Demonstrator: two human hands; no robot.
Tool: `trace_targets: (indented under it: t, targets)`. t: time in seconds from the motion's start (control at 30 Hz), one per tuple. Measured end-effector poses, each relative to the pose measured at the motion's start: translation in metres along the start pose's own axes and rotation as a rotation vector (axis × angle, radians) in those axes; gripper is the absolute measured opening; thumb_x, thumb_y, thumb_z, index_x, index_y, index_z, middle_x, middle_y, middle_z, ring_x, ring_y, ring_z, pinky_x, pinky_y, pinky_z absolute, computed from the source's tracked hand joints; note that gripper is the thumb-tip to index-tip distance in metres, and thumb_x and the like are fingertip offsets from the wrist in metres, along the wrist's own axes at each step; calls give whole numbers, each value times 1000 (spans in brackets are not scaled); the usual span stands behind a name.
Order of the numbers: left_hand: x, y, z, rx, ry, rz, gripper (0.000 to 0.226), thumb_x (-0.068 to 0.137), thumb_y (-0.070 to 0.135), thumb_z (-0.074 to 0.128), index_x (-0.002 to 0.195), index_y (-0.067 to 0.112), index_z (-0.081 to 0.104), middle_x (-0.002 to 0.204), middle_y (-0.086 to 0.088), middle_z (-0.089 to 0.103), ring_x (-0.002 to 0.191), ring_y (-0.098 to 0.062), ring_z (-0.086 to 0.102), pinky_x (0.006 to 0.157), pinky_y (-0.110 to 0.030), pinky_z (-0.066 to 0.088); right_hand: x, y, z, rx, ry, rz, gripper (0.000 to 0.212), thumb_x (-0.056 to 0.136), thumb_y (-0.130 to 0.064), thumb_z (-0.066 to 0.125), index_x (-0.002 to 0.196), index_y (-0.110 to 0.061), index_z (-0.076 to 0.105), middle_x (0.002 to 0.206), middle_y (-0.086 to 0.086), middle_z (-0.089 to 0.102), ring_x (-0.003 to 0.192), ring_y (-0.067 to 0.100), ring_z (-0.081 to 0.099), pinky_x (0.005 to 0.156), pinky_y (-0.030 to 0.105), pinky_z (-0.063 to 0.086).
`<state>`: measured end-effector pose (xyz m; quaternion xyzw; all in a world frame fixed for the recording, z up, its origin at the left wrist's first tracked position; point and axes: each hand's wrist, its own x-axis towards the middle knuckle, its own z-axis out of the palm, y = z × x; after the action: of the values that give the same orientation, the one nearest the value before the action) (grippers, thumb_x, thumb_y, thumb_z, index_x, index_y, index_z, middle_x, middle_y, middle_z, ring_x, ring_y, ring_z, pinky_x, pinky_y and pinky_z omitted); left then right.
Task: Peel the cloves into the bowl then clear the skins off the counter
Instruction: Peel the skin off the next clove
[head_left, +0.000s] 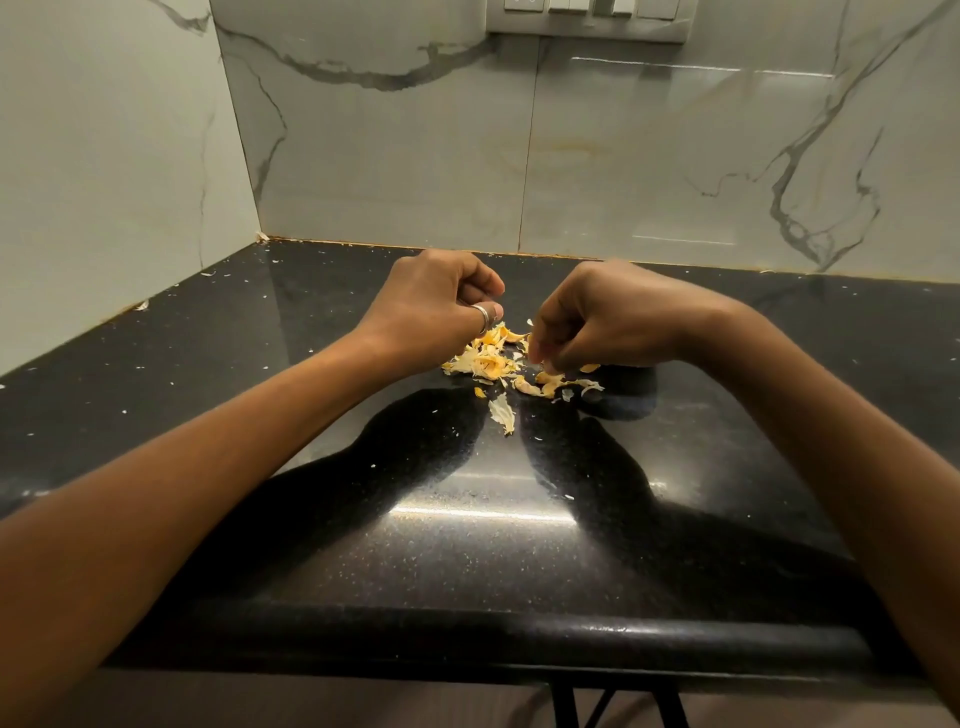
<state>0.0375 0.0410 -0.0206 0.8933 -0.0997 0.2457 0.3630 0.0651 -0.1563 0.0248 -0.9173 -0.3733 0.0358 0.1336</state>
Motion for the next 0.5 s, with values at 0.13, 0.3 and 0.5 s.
trace_targets:
  t: [0.13,0.3,0.5]
  targets:
    - [0,0,1,7,-7,10,21,89,16,74,109,15,72,87,6,72,66,8,63,55,-5,47,1,-1,6,-68,-8,-8,16,85,-20,79,99,-28,80,86,-12,76,80,-2,67,79,27,55]
    - [0,1,1,12,-7,5,18,88,15,73,107,16,73,86,3,73,73,-3,68,58,-9,50,2,-2,7,-99,-7,-7,17,84,-17,78,96,-29,80,83,-12,75,81,0,68,83,31,57]
    - [-2,3,0,28,-23,18,17,89,15,72,106,16,73,85,5,72,75,-3,67,62,-13,52,3,-4,8,-41,-8,7,15,90,-13,72,102,-22,75,90,-6,74,86,10,68,82,33,58]
